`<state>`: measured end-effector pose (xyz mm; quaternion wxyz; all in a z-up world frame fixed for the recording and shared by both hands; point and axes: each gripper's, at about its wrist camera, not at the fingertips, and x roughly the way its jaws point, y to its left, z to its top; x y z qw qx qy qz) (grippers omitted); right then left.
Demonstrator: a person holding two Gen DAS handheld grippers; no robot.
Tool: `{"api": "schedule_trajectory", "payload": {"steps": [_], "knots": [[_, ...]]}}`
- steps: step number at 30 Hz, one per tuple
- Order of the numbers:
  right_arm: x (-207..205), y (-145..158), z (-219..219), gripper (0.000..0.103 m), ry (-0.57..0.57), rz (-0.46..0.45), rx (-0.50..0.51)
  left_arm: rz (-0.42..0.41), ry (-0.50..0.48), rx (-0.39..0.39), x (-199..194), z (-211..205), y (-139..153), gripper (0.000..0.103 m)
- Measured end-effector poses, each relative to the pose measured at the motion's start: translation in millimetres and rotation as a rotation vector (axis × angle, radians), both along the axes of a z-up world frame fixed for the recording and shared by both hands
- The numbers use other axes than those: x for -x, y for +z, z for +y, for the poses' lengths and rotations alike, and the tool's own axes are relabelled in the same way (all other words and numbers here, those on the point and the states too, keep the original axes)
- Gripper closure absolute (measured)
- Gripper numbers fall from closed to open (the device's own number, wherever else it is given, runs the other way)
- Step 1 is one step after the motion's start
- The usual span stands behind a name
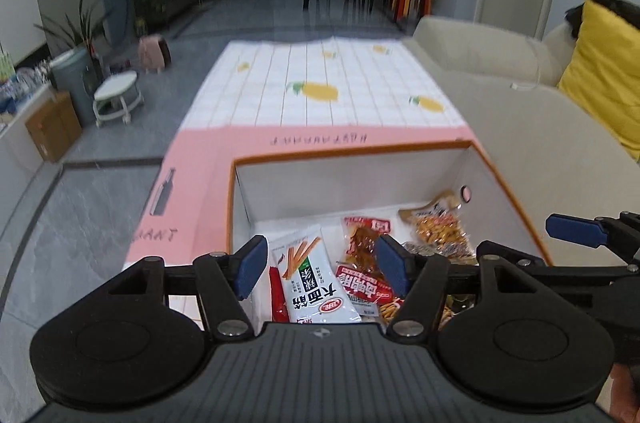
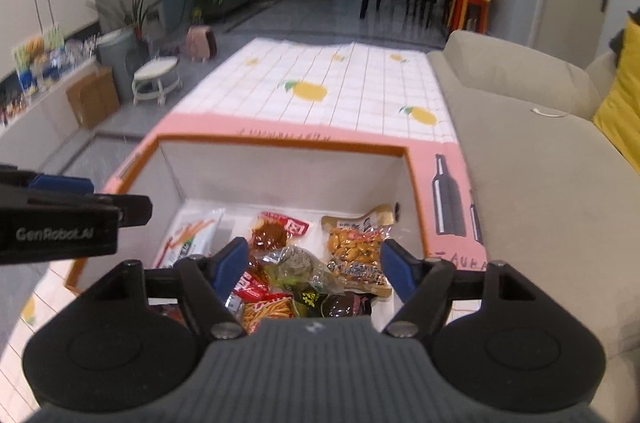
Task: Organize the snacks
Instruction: 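Withdraw both tools toward the green sausage and candy bag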
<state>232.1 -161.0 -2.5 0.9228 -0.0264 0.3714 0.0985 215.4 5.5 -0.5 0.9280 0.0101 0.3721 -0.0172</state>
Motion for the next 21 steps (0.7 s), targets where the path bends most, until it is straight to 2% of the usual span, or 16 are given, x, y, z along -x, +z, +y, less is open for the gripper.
{"api": "schedule_trajectory", "payload": {"steps": [3,10,16,19,21], "knots": [[20.2,8.4,-7.9,0.032,-0.015,-0.036,-0.028,-0.04,-0.004,-0.007,20.1,-2.5,3.5,0.027],[74.8,10.6,-26.5,0.029,-0.052,-0.094,-0.073,-0.075,-0.02,-0.03,63.2,-11.2,-1.7,0.024],[116.1,2.3,-38.2,0.027,-0.099,-0.141,-0.048,-0.141,0.07,-0.018,94.6,-7.6,-11.0,0.024],[130.5,-4.0,-43.4,0.025,-0.113,-0.157,-0.047,-0.163,0.087,-0.003,107.3,-3.9,-14.4,0.024],[140.1,-8.2,-46.4,0.021,-0.132,-0.171,-0.054,-0.175,0.08,-0.022,114.8,-5.9,-18.3,0.024]]}}
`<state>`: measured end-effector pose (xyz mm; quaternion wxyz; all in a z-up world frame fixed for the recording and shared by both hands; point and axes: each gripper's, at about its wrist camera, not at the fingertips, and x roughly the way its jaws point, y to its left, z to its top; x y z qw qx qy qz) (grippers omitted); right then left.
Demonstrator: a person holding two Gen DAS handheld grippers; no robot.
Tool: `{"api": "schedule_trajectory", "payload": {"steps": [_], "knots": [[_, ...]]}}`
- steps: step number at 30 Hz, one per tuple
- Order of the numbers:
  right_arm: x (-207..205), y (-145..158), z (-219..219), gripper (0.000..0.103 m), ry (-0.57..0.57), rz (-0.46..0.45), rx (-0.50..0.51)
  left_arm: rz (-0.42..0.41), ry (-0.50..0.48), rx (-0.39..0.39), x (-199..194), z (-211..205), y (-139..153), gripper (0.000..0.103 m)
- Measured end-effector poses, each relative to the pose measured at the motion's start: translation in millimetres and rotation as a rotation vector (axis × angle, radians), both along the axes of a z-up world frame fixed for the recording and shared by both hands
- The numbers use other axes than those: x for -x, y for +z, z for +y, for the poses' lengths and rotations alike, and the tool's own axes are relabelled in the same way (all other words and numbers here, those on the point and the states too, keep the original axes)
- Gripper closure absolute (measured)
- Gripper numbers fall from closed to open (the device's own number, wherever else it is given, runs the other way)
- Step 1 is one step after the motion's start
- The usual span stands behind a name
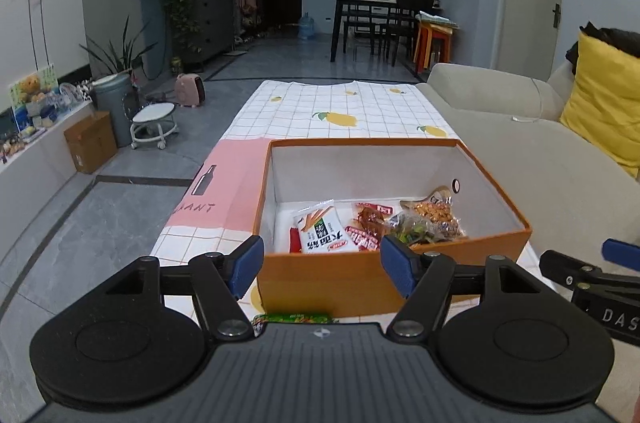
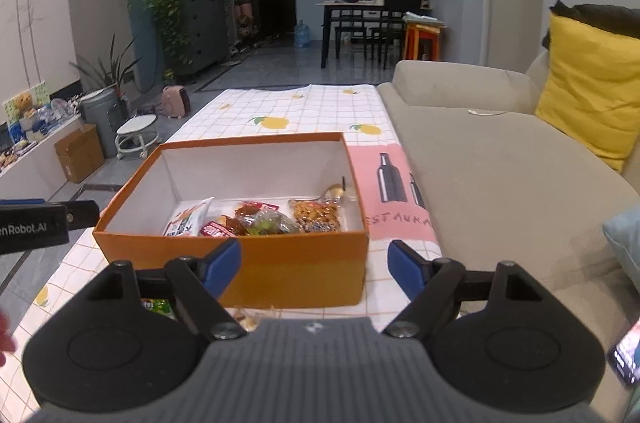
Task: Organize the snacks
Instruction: 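Withdraw both tools toward the green sausage and candy bag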
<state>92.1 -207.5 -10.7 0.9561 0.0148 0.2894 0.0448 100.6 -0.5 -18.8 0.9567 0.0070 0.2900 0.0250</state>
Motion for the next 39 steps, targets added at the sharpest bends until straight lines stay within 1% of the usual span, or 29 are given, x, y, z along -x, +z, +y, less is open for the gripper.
{"api": "schedule_trajectory", "payload": {"steps": [2,4,9,10,12,15,17,20,23,27,31,34,37,39], "knots": [[7.0,-5.2,-1.7,0.021,-0.011,-0.002,-0.013,-0.013,-0.004,-0.024,7.5,-1.3,-5.6,0.024],[11.3,-12.5,-1.7,0.021,-0.013,0.009,-0.021,-0.016,-0.008,-0.025,12.3,-2.7,-13.6,0.024],[10.2,-36.1,6.8,0.02,0.009,0.075,-0.016,0.023,-0.014,-0.03,12.3,0.9,-38.8,0.024],[8.9,-40.4,8.8,0.02,0.013,0.087,-0.017,0.027,-0.016,-0.027,11.3,3.2,-43.4,0.023],[6.5,-48.7,12.9,0.012,0.027,0.107,-0.015,0.049,-0.011,-0.024,8.4,7.8,-51.1,0.018],[3.2,-59.6,19.1,0.012,0.044,0.124,-0.002,0.073,-0.003,-0.03,3.7,15.4,-58.2,0.015],[-2.8,-66.2,22.5,0.012,0.059,0.148,-0.009,0.08,0.014,-0.039,0.9,18.8,-61.4,0.015],[-10.1,-74.7,26.7,0.007,0.06,0.175,-0.021,0.089,0.009,-0.029,-2.2,23.2,-66.5,0.015],[-19.6,-83.2,30.1,0.007,0.061,0.199,-0.031,0.096,0.004,-0.025,-4.7,27.0,-73.0,0.015],[-32.8,-96.0,35.0,0.006,0.065,0.233,-0.041,0.132,0.016,-0.007,-12.5,31.5,-81.6,0.015],[-44.3,-108.5,43.0,0.006,0.08,0.259,-0.038,0.149,0.024,0.004,-18.4,35.4,-87.4,0.015],[-50.8,-114.3,49.8,0.007,0.104,0.263,-0.034,0.168,0.024,0.033,-21.3,39.4,-92.1,0.015],[-57.2,-118.1,56.9,0.011,0.136,0.259,-0.028,0.191,0.028,0.065,-26.6,44.1,-95.5,0.015],[-61.9,-120.6,62.1,0.016,0.15,0.261,-0.017,0.196,0.025,0.077,-29.8,45.8,-96.8,0.017]]}}
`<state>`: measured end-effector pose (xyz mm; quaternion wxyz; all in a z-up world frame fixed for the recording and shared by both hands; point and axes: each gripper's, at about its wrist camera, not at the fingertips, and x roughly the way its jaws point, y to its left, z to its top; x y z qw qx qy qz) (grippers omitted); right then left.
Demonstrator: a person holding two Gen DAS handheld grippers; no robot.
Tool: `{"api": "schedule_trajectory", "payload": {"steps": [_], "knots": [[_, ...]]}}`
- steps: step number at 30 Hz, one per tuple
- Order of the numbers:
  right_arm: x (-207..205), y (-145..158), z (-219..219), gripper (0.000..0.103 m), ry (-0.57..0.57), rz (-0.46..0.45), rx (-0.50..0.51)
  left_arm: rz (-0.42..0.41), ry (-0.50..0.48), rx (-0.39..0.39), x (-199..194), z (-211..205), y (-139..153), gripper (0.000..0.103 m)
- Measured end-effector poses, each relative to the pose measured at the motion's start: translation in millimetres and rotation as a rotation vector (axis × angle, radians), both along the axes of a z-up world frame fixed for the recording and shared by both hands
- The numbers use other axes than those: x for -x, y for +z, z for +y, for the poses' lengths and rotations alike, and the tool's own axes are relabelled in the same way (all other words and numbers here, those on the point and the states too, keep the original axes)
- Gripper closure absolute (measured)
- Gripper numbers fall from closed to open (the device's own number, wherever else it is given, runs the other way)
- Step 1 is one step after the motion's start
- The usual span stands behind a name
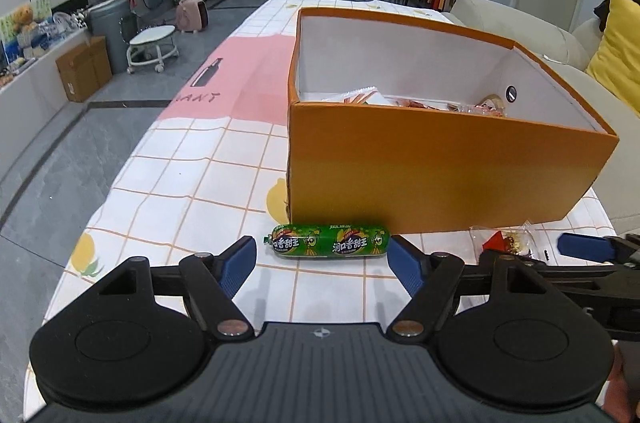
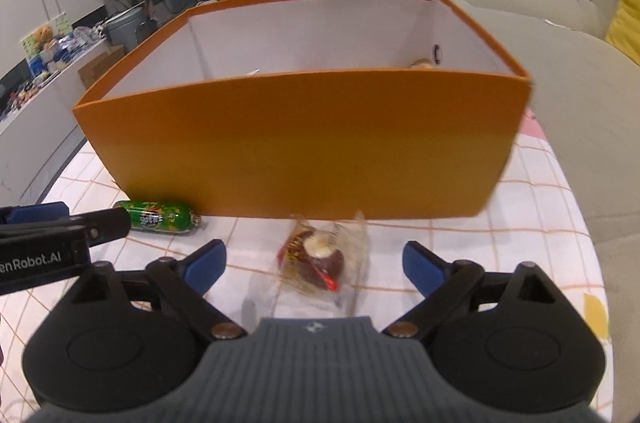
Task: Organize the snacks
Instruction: 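Withdraw both tools toward the green sausage and candy bag, then grasp the green sausage with the left tool while the right tool grasps the clear candy bag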
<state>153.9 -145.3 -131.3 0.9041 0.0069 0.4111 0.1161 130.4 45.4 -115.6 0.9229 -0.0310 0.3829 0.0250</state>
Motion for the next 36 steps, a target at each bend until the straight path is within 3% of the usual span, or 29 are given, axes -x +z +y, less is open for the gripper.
{"api": "schedule_trajectory", "payload": {"steps": [5,9,14,16,21,26,29,34,36], "knots": [[-14.0,-8.8,2.9,0.023,-0.011,0.028,0.015,-0.009,-0.021,-0.056,-10.9,-1.4,-4.8,0.017],[-22.3,-16.0,0.4,0.044,-0.014,0.071,0.0,-0.002,-0.092,-0.055,-22.5,0.3,-10.9,0.016],[-22.0,-19.8,2.1,0.054,0.011,0.078,0.021,0.017,-0.151,-0.059,-35.9,5.0,-21.4,0.016],[-20.9,-20.1,1.9,0.055,0.021,0.077,0.021,0.027,-0.159,-0.054,-39.0,8.0,-25.2,0.015],[-16.1,-20.0,-3.2,0.056,0.011,0.085,0.009,0.112,-0.14,0.055,-39.1,15.7,-25.1,0.015],[-9.7,-19.2,-7.2,0.056,0.012,0.093,0.005,0.17,-0.187,0.106,-27.7,8.8,-23.6,0.018],[-12.2,-18.3,-5.2,0.056,0.02,0.102,-0.001,0.172,-0.208,0.098,-20.4,1.6,-23.5,0.019],[-6.9,-17.1,-12.1,0.056,0.025,0.122,-0.027,0.193,-0.263,0.036,-22.4,-15.5,-22.2,0.045],[-4.2,-16.6,-14.3,0.056,0.029,0.13,-0.034,0.195,-0.285,0.016,-25.5,-21.1,-21.6,0.048]]}}
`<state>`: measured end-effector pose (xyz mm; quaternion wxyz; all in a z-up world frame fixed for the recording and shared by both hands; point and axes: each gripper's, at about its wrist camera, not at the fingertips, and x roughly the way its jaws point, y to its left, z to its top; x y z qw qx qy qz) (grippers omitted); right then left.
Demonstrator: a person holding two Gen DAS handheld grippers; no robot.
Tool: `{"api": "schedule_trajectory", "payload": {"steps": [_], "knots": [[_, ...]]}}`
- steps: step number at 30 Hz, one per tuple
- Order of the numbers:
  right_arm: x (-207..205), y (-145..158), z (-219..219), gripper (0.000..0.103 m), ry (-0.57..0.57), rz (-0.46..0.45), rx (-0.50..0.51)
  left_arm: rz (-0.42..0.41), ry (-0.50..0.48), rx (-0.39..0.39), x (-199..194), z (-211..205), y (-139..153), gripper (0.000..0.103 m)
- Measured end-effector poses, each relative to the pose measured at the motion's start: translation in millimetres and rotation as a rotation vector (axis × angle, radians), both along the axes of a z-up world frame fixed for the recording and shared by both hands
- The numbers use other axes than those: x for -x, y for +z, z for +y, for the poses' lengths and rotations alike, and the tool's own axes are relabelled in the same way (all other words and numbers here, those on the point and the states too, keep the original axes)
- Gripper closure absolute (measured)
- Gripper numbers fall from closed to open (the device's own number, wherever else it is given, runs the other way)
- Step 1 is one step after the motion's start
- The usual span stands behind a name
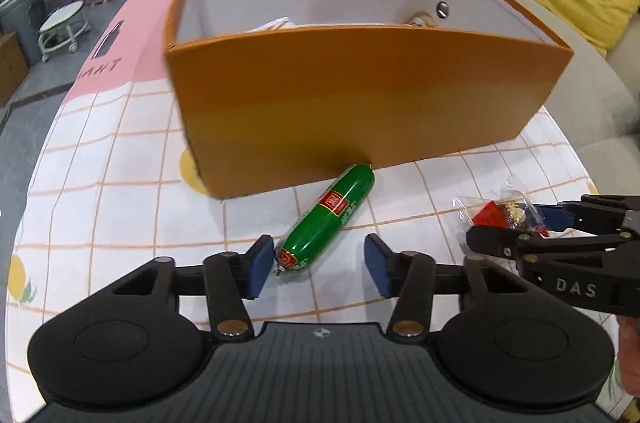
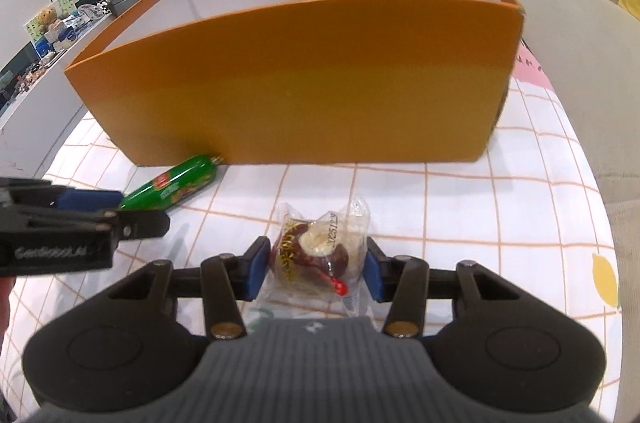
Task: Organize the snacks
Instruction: 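Grasp the green sausage with the left tool while the right tool grasps the clear candy bag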
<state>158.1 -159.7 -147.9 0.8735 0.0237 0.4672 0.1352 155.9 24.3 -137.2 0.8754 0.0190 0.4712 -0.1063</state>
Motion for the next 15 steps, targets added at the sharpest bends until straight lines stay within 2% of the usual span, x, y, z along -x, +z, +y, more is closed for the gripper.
{"api": "schedule_trajectory", "payload": {"steps": [6,10,15], "knots": [[8.6,2.6,-9.3,0.052,0.007,-0.005,0.021,-0.034,-0.153,-0.134,-9.6,-27.8,0.1,0.049],[11.6,6.3,-15.2,0.047,0.001,-0.011,0.014,-0.048,-0.26,-0.183,-16.4,-43.1,-1.3,0.047],[18.1,5.9,-17.9,0.047,0.003,0.004,0.026,-0.036,-0.359,-0.269,-16.7,-60.0,-8.4,0.047]]}}
